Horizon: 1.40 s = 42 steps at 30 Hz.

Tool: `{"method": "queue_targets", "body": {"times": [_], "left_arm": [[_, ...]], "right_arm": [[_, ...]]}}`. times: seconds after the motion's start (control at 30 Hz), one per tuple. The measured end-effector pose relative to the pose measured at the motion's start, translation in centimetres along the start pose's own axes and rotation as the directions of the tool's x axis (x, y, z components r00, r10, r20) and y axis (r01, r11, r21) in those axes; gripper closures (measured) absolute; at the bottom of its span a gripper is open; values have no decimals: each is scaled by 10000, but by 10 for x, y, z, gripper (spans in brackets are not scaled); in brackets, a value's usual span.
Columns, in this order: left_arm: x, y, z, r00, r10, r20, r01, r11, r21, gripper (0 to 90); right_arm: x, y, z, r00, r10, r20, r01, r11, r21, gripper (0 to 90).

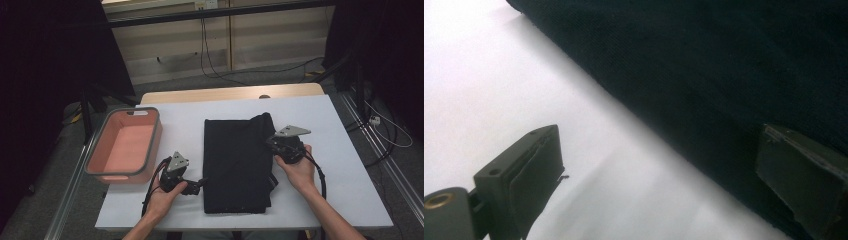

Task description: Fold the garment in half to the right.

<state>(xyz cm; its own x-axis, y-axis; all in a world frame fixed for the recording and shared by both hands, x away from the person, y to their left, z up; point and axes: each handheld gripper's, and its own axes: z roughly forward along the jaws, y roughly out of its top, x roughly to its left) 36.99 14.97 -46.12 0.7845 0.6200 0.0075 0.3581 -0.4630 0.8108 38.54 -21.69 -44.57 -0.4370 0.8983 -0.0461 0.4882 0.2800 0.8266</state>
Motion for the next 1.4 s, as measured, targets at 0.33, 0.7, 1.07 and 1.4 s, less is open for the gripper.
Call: {"method": "queue_targets", "body": {"times": [0.33, 0.7, 1.07, 1.4], "left_arm": [[0, 0, 1, 9999, -75, 84, 75, 10000, -52, 53], [2, 1, 4, 9999, -112, 57, 113, 9998, -186, 53], [3, 1, 6, 10000, 55, 58, -55, 10000, -66, 54], [4, 0, 7, 10000, 1, -13, -1, 10000, -59, 55]], "right_arm": [[-17, -6, -1, 9997, 224, 110, -226, 9996, 194, 855], [-20, 29, 11, 9998, 98, -158, -106, 9986, -523, 535], [-42, 51, 53, 9995, 178, 257, -168, 9991, -389, 622], [-66, 44, 67, 9931, 868, 792, -841, 9958, -372, 862]]}}
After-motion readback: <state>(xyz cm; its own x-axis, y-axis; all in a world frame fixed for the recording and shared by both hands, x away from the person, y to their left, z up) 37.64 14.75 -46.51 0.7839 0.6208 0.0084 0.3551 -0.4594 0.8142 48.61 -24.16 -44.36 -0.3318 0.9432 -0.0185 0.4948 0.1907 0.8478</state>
